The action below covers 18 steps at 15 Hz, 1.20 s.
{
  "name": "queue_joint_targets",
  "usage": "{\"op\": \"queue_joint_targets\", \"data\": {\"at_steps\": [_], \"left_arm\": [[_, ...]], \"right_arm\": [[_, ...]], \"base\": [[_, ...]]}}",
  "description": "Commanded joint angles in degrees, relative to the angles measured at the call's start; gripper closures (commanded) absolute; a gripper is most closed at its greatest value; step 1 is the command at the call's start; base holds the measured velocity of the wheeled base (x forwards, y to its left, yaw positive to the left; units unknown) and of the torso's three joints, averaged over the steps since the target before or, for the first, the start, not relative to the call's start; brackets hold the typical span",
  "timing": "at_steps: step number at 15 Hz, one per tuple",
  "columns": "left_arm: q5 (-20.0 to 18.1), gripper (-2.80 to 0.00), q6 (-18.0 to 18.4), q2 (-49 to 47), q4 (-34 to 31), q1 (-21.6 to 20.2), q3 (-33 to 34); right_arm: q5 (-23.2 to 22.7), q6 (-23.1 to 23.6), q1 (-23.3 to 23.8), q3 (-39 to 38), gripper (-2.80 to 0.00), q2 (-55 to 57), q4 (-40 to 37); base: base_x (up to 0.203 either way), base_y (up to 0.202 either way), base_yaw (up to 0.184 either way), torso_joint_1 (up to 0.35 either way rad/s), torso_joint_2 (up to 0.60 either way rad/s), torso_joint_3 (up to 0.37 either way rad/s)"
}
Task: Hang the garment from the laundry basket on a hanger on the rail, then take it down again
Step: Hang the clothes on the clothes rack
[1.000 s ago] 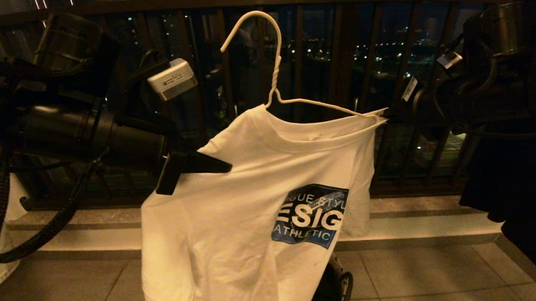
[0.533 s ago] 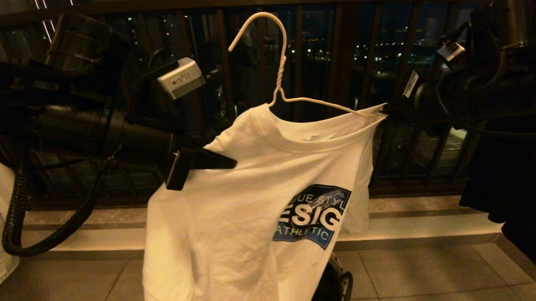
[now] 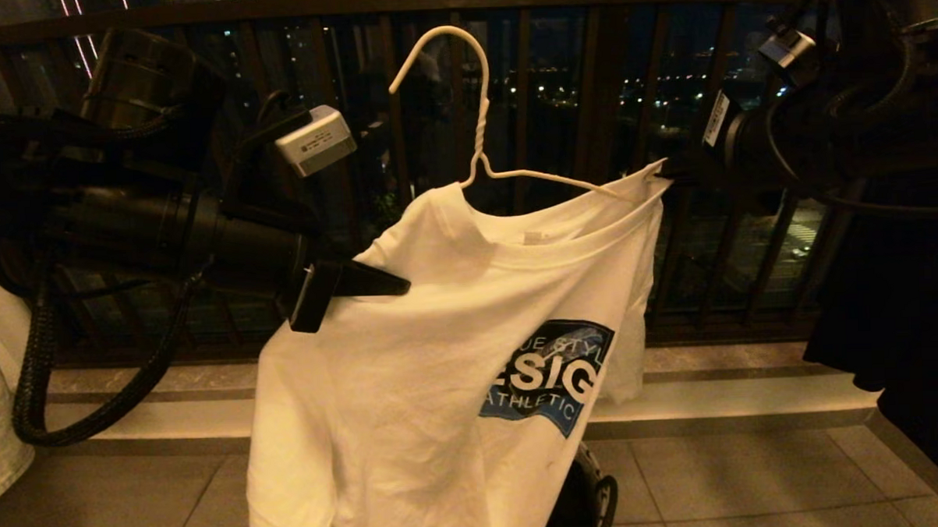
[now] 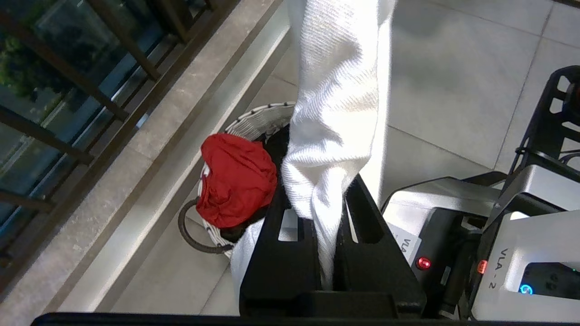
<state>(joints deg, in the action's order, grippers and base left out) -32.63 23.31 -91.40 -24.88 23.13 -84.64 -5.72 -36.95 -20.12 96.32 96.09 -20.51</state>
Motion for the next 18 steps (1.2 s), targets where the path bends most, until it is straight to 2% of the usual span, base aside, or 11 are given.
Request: {"op": "queue_joint_targets", "data": {"at_steps": [1,4,8,11,15,16,18], "left_arm": [[-0.18,0.00,0.13,-0.46,0.50,-0.29,-0.16],[-0.24,0.00,-3.24,-0.11,4.82,-0.24,0.56],[-0.37,0.00,-3.87,1.18,10.25,-0.24,6.09],[-0.33,0.00,-6.82,1.69,22.99,-0.34,14.71],[-0.22,0.00,-15.48,1.86,48.06,-0.30,27.58],[-0.15,0.00,-17.24,1.96,51.39,-0.28,29.35],[0.75,0.00,-18.09,2.44,56.53,-0.24,32.74]], "right_arm": [[2.09,1.79,-3.91,1.87,0.00,0.35,-2.12],[4.17,6.64,-7.95,4.20,0.00,1.11,-3.62],[8.19,10.05,-11.52,11.44,0.00,3.69,-7.09],[10.28,10.76,-15.26,14.57,0.00,5.15,-9.51],[17.32,16.96,-18.50,15.90,0.00,8.53,-8.62],[18.97,18.23,-19.23,15.95,0.00,9.45,-7.20],[21.86,20.07,-21.26,16.01,0.00,10.16,-5.08]], "base": [[0.000,0.000,0.000,0.000,0.00,0.000],[0.000,0.000,0.000,0.000,0.00,0.000],[0.000,0.000,0.000,0.000,0.00,0.000],[0.000,0.000,0.000,0.000,0.00,0.000],[0.000,0.000,0.000,0.000,0.00,0.000],[0.000,0.000,0.000,0.000,0.00,0.000],[0.000,0.000,0.000,0.000,0.00,0.000]]}}
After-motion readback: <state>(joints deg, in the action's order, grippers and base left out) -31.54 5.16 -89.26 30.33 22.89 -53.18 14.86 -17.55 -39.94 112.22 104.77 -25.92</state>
